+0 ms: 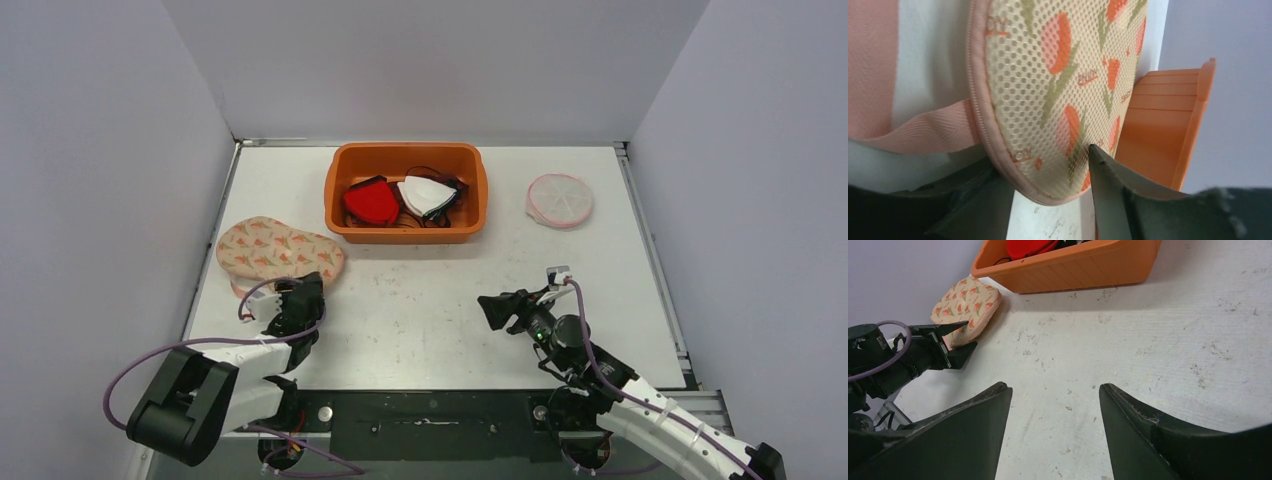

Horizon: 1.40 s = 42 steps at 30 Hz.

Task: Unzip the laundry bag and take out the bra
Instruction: Pick up the laundry bag at the center of the board, then place the laundry bag at the center of the board.

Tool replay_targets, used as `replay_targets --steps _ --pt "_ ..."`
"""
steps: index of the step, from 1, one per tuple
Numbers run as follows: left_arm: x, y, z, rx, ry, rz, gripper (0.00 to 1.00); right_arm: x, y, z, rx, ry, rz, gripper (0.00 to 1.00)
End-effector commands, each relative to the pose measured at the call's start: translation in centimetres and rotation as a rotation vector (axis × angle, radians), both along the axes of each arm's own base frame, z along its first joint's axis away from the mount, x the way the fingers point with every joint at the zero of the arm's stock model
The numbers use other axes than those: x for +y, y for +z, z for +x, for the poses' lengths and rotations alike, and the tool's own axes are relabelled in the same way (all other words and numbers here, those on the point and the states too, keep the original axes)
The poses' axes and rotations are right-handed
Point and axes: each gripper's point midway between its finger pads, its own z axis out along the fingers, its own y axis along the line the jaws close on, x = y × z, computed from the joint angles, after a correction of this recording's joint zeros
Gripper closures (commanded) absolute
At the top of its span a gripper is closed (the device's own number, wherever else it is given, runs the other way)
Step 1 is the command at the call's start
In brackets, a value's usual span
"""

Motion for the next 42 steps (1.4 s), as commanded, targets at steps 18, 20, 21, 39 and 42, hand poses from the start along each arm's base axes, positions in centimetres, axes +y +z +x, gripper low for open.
replay_targets --steps 18,20,21,39,42 --pt "2.5 16.1 -4.5 -0.185 -0.155 0.324 1.0 -0.7 7.2 -0.4 -0.108 0.016 -0.056 0.34" --pt "1.0 18.8 -4.5 -0.222 -0.261 0.362 1.0 -1.0 8.7 -0.3 -0.129 0.011 -0.093 0.34" --pt "-0.1 20.0 -4.4 -0.236 -0.333 0.386 1.0 -1.2 9.1 -0.2 -0.134 0.006 -0.116 0.34" --pt "-23.6 23.9 -15.7 -0.673 -1.831 0.471 1.0 -9.2 11.6 1.1 -0.045 -0.406 -0.134 0.31" --pt "-24.2 20.9 -16.9 -0.655 -1.924 0.504 1.0 -9.8 12.9 0.2 -0.098 -0.399 -0.054 0.31"
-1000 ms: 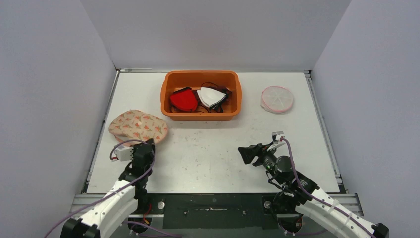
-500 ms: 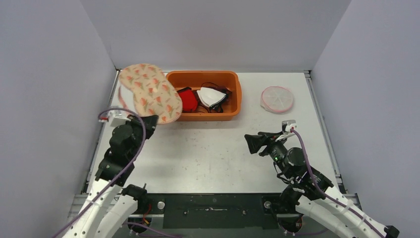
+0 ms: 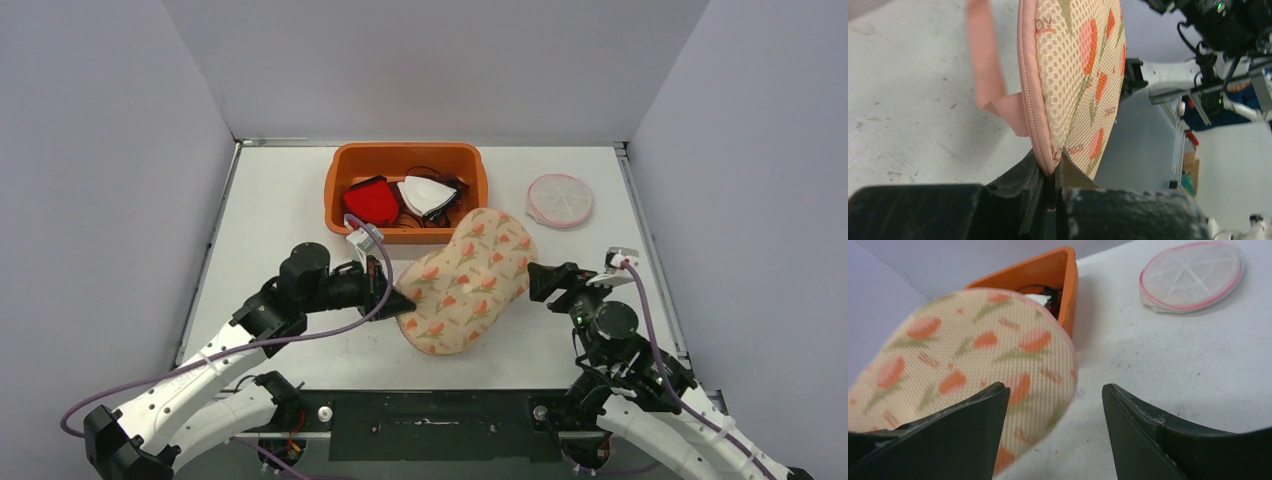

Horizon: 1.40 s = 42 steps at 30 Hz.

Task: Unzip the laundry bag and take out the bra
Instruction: Place the laundry bag at the center of the board.

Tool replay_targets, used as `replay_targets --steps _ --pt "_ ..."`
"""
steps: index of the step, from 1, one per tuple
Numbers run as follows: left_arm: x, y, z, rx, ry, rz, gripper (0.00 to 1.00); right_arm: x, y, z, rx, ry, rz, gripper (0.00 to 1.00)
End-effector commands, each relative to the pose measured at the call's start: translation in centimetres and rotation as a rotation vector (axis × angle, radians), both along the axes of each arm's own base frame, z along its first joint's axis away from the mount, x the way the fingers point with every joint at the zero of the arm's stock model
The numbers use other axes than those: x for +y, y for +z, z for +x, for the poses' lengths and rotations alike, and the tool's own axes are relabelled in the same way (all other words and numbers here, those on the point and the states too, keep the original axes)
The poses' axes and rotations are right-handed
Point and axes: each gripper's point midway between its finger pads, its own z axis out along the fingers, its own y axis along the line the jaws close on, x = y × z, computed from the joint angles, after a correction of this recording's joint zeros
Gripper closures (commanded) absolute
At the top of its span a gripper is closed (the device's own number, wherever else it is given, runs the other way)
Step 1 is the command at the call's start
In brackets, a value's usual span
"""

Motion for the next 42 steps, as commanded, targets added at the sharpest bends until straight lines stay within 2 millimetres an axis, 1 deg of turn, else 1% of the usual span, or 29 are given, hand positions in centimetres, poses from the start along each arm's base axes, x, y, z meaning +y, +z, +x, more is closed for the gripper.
replay_targets --steps 1,2,3,4,5,6,10,13,17,18,20,22,23,25,26,27,29,31,33,34,35,36,37,39,41,42 --pt "-1.4 -1.0 -2.7 -0.155 -0.23 0.013 1.0 -1.9 3.0 -1.0 -0.099 -0.037 0.104 0.3" --pt "-1.6 -2.3 -2.8 -0.141 -0.241 0.054 1.0 -1.9 3.1 -1.2 -0.112 -0.028 0.116 0.31" --pt "-1.9 -4.1 -3.1 -0.099 -0.26 0.123 1.0 -1.8 3.1 -1.3 -0.119 -0.019 0.122 0.3" --pt "-2.1 -4.4 -3.0 -0.106 -0.275 0.157 1.0 -1.8 3.0 -1.4 -0.118 -0.014 0.123 0.3" --pt "-2.3 -5.5 -3.0 -0.082 -0.295 0.203 1.0 -1.6 2.8 -1.4 -0.115 -0.006 0.123 0.3" --pt "-2.6 -7.0 -2.7 -0.042 -0.299 0.251 1.0 -1.4 2.5 -1.4 -0.108 0.003 0.123 0.3" --pt "-2.6 -11.5 -1.5 0.09 -0.262 0.387 1.0 -0.2 1.1 -1.3 -0.078 0.041 0.122 0.3" --pt "-1.9 -13.7 0.0 0.145 -0.158 0.474 1.0 0.4 -0.1 -1.2 -0.059 0.06 0.121 0.3" --pt "-0.7 -15.4 2.2 0.186 -0.011 0.538 1.0 1.0 -1.3 -1.1 -0.037 0.076 0.112 0.31" --pt "-0.2 -15.7 2.9 0.19 0.036 0.555 0.95 1.1 -1.6 -1.1 -0.031 0.078 0.108 0.31" --pt "0.4 -15.7 3.8 0.179 0.097 0.571 0.7 1.3 -2.2 -1.0 -0.014 0.079 0.099 0.3" --pt "0.7 -14.8 4.2 0.16 0.14 0.552 0.47 1.5 -2.7 -0.9 0.001 0.081 0.095 0.3" --pt "0.8 -14.2 4.3 0.15 0.161 0.536 0.43 1.5 -2.9 -0.9 0.006 0.081 0.094 0.3" --pt "1.1 -12.6 4.4 0.129 0.204 0.505 0.3 1.5 -3.3 -0.8 0.021 0.072 0.094 0.3" --pt "1.4 -11.4 4.4 0.107 0.229 0.479 0.26 1.6 -3.6 -0.7 0.029 0.066 0.096 0.3" --pt "1.6 -10.6 4.2 0.101 0.247 0.457 0.19 1.6 -3.9 -0.6 0.04 0.061 0.095 0.29" --pt "1.7 -9.3 3.6 0.091 0.273 0.4 0.1 1.5 -5.1 -0.3 0.074 0.031 0.079 0.29" --pt "1.8 -8.5 2.8 0.099 0.309 0.348 0.03 1.1 -6.9 0.2 0.131 -0.024 0.036 0.29" --pt "1.2 -8.3 1.5 0.094 0.321 0.298 0.0 0.5 -8.4 0.6 0.167 -0.077 -0.006 0.28" --pt "0.7 -8.5 0.7 0.091 0.321 0.277 0.02 0.2 -8.9 0.7 0.178 -0.099 -0.017 0.27" --pt "-0.3 -8.6 -0.7 0.088 0.298 0.248 0.03 0.1 -9.2 0.9 0.181 -0.112 -0.021 0.26" --pt "-0.7 -8.9 -1.0 0.084 0.307 0.228 0.02 0.2 -9.3 1.1 0.181 -0.118 -0.023 0.25" --pt "-1.6 -9.0 -2.2 0.073 0.281 0.21 0.02 0.1 -9.7 1.3 0.188 -0.13 -0.029 0.23" --pt "-2.7 -9.5 -3.1 0.044 0.272 0.204 0.01 0.1 -10.5 1.9 0.207 -0.149 -0.041 0.21" --pt "-3.7 -10.2 -3.7 0.018 0.247 0.217 0.0 0.1 -11.8 2.6 0.257 -0.159 -0.046 0.21" --pt "-4.2 -10.6 -3.9 0.008 0.232 0.222 0.04 0.0 -12.7 3.0 0.29 -0.163 -0.044 0.2"
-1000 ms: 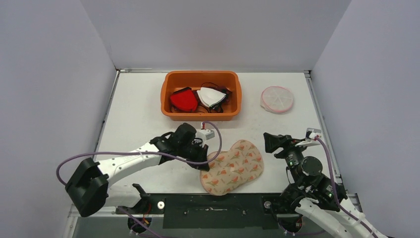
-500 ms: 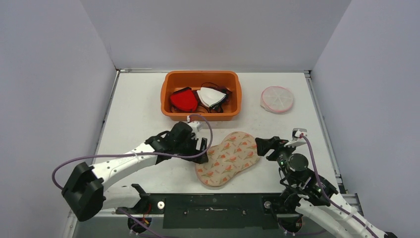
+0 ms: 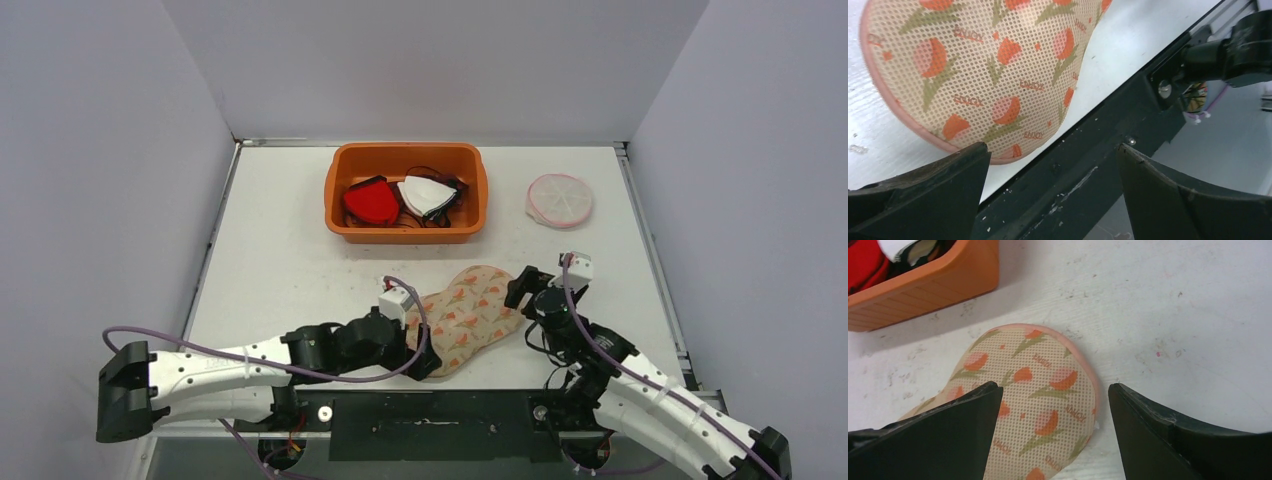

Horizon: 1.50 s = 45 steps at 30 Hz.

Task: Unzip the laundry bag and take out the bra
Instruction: Place the laundry bag at the center of the board.

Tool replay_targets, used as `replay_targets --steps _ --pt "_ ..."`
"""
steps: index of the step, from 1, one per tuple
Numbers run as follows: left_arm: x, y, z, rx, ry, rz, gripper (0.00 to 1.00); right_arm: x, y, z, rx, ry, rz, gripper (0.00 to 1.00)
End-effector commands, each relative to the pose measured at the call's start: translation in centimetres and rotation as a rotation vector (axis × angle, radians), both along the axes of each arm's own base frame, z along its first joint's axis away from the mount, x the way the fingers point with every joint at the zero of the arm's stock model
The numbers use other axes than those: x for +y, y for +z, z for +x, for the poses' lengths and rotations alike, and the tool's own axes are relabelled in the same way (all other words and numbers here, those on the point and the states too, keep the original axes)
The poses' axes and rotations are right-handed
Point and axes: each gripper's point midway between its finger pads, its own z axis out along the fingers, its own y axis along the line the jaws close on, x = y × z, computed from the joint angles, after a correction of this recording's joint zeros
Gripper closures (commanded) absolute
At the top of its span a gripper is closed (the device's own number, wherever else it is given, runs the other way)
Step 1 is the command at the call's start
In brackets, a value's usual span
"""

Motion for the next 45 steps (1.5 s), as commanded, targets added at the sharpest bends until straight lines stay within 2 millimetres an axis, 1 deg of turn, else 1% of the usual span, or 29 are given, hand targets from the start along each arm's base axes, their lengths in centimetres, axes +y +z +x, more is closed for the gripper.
replay_targets --steps 1,4,6,8,10,12,13,15,19,24,26,29,31,32,34,36,38,40,42,44,45 --pt "-3.0 1.2 1.1 -0.073 0.054 -0.096 0.06 -0.6 -1.6 2.5 0.046 -0.08 0.053 0.2" --pt "-4.0 0.3 0.5 -0.064 0.012 -0.107 0.09 -1.8 -4.0 3.7 0.102 -0.1 0.125 0.21" --pt "-4.3 -0.6 0.0 -0.05 -0.004 -0.104 0.1 -2.2 -5.6 4.1 0.136 -0.095 0.179 0.21" --pt "-4.3 -1.8 -0.3 -0.036 -0.013 -0.079 0.12 -1.8 -6.8 4.2 0.161 -0.065 0.233 0.23" --pt "-3.7 -3.0 -0.1 -0.029 0.011 -0.027 0.12 -0.4 -7.5 3.8 0.182 0.006 0.286 0.26" --pt "-2.3 -4.3 0.7 -0.027 0.081 0.033 0.13 0.7 -8.0 3.2 0.192 0.039 0.342 0.3" --pt "-1.1 -5.3 1.0 -0.018 0.132 0.08 0.14 1.0 -8.3 2.7 0.2 0.048 0.364 0.32" --pt "0.6 -6.2 1.9 -0.022 0.222 0.121 0.14 1.7 -8.3 2.0 0.198 0.066 0.396 0.35" --pt "3.8 -7.2 3.6 -0.045 0.375 0.165 0.16 3.6 -8.2 0.2 0.198 0.101 0.446 0.41" --pt "7.7 -7.9 5.8 -0.032 0.527 0.185 0.23 6.2 -8.1 -1.8 0.202 0.149 0.485 0.48" --pt "9.2 -7.8 6.7 -0.035 0.586 0.184 0.25 7.2 -8.2 -2.7 0.204 0.173 0.471 0.48" --pt "12.1 -6.9 8.1 -0.074 0.711 0.194 0.26 8.6 -8.2 -3.9 0.21 0.222 0.444 0.47" --pt "13.7 -5.7 8.9 -0.108 0.787 0.19 0.25 9.2 -8.0 -4.4 0.202 0.243 0.419 0.42" --pt "14.1 -4.8 9.3 -0.13 0.815 0.169 0.25 9.3 -7.8 -4.6 0.195 0.254 0.403 0.4" --pt "15.4 -3.0 9.8 -0.177 0.861 0.167 0.24 9.1 -7.0 -4.5 0.162 0.261 0.352 0.35" --pt "15.8 -1.2 9.9 -0.204 0.867 0.153 0.21 8.8 -5.9 -4.4 0.112 0.276 0.294 0.32" --pt "15.5 0.0 9.5 -0.193 0.834 0.148 0.19 8.6 -5.1 -4.7 0.074 0.314 0.232 0.3" --pt "14.3 0.4 8.7 -0.159 0.771 0.128 0.18 8.9 -4.9 -5.3 0.059 0.37 0.185 0.29" --pt "12.8 0.4 7.3 -0.113 0.708 0.097 0.16 9.1 -5.6 -6.1 0.077 0.399 0.162 0.25" --pt "11.1 0.1 5.8 -0.072 0.656 0.051 0.12 9.7 -6.2 -6.6 0.092 0.423 0.203 0.22" --pt "10.3 0.0 5.0 -0.055 0.632 0.025 0.1 10.3 -6.2 -6.9 0.087 0.443 0.244 0.2"
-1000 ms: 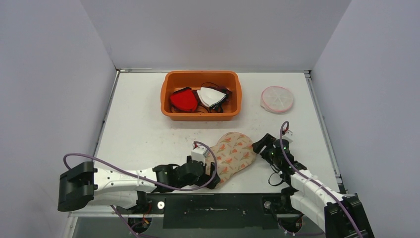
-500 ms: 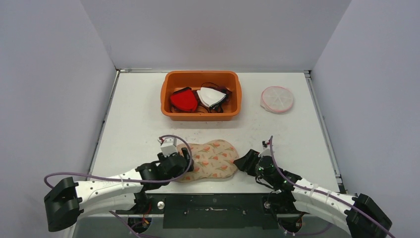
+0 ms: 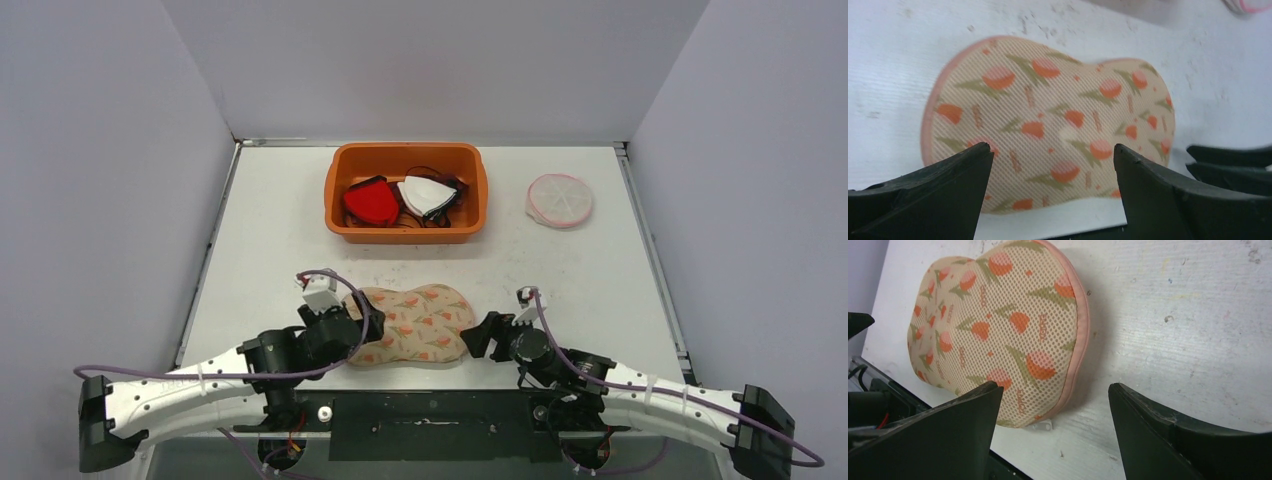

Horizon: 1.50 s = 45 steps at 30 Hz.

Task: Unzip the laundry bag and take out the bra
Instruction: Place the laundry bag at the center of the board, then pick up the laundry bag at the center of the board.

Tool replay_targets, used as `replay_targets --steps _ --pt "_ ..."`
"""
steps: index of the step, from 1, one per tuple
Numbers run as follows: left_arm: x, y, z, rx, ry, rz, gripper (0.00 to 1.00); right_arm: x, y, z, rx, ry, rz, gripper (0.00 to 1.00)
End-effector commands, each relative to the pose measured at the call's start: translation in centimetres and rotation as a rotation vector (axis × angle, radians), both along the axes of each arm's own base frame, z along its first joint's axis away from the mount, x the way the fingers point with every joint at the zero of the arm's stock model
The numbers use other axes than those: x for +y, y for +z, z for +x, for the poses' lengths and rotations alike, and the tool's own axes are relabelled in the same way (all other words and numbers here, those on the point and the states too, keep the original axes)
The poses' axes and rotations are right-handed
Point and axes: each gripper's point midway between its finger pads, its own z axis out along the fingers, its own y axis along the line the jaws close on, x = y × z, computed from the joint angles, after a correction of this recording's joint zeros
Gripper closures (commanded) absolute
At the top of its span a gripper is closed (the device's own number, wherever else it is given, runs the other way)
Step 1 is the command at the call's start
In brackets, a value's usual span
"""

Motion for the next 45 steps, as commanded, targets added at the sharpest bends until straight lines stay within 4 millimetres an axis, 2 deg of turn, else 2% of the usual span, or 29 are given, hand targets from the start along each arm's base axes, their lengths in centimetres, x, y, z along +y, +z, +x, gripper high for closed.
replay_targets --steps 1,4,7,12,17,24,26,27,29,32,36,40,42,43,45 --pt "-3.1 -0.1 -3.4 0.064 -0.114 -0.104 0.08 0.8 0.0 -0.3 -0.025 0.031 0.048 0.18" --pt "-4.8 -0.3 -4.3 0.063 -0.158 -0.194 0.03 1.6 0.6 0.1 -0.019 0.024 0.101 0.15" --pt "-5.9 -0.3 -4.4 0.044 -0.186 -0.288 0.04 2.5 1.3 0.7 -0.003 0.041 0.131 0.13" --pt "-6.9 0.0 -4.9 0.02 -0.249 -0.374 0.04 2.9 0.6 2.1 0.099 0.095 0.202 0.12" --pt "-7.3 -0.3 -5.4 0.021 -0.285 -0.397 0.04 3.6 0.1 2.3 0.138 0.174 0.256 0.12" --pt "-6.6 -2.3 -5.1 0.033 -0.248 -0.366 0.03 5.4 -1.0 1.3 0.237 0.257 0.313 0.16" --pt "-6.5 -2.8 -5.0 0.041 -0.24 -0.35 0.03 5.5 -1.6 1.2 0.261 0.257 0.307 0.21" --pt "-6.4 -3.0 -5.0 0.044 -0.239 -0.342 0.03 5.5 -1.7 1.3 0.266 0.251 0.305 0.26" --pt "-6.3 -3.2 -5.0 0.048 -0.237 -0.334 0.02 5.5 -1.7 1.5 0.264 0.24 0.308 0.44" --pt "-6.1 -3.0 -5.0 0.048 -0.23 -0.334 0.02 5.5 -1.1 1.8 0.251 0.227 0.326 0.62" --pt "-5.4 -2.1 -4.8 0.036 -0.21 -0.334 0.02 5.7 0.7 2.0 0.219 0.225 0.365 0.82" --pt "-4.2 -0.4 -4.2 0.023 -0.141 -0.352 0.04 6.0 3.2 1.8 0.202 0.239 0.43 0.94" --pt "-3.0 0.0 -3.6 0.033 -0.043 -0.42 0.04 6.1 4.5 1.7 0.202 0.238 0.47 0.95" --pt "-2.3 0.1 -3.4 0.059 0.041 -0.507 0.04 6.2 5.3 1.6 0.205 0.236 0.499 0.95" --pt "-1.5 1.2 -3.1 0.019 0.062 -0.605 0.04 6.3 7.1 1.4 0.209 0.226 0.568 0.95"
